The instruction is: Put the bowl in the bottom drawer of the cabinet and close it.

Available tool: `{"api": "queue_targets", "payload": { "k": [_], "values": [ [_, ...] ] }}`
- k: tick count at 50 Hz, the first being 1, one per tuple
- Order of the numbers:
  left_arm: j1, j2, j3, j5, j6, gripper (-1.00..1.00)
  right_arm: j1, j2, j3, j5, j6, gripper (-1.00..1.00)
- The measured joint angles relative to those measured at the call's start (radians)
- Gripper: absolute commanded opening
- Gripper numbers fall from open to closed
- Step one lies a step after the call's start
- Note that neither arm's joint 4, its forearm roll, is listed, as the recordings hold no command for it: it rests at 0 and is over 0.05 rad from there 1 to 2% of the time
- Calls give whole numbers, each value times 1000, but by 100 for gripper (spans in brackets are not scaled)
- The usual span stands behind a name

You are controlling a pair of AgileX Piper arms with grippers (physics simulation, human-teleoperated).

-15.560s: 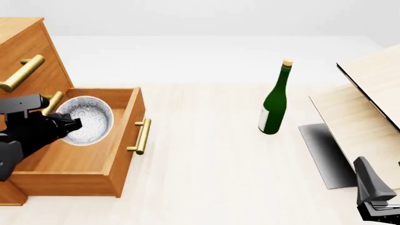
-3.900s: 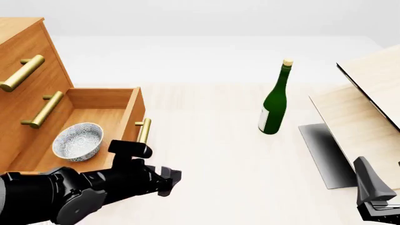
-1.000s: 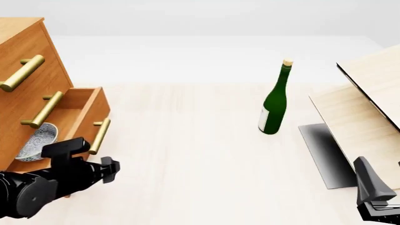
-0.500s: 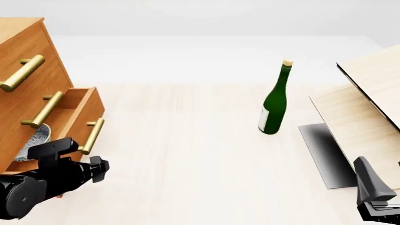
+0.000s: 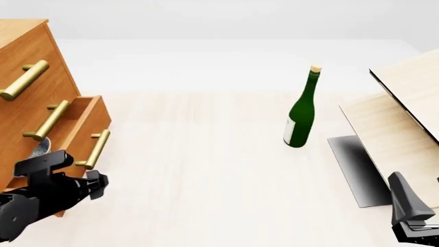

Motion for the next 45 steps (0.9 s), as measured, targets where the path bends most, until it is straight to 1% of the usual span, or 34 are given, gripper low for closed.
{"api": "queue_targets", "payload": {
  "k": [45],
  "values": [
    [159,-1,-2,-38,78,100,0,0,0,0,0,100]
  ]
}}
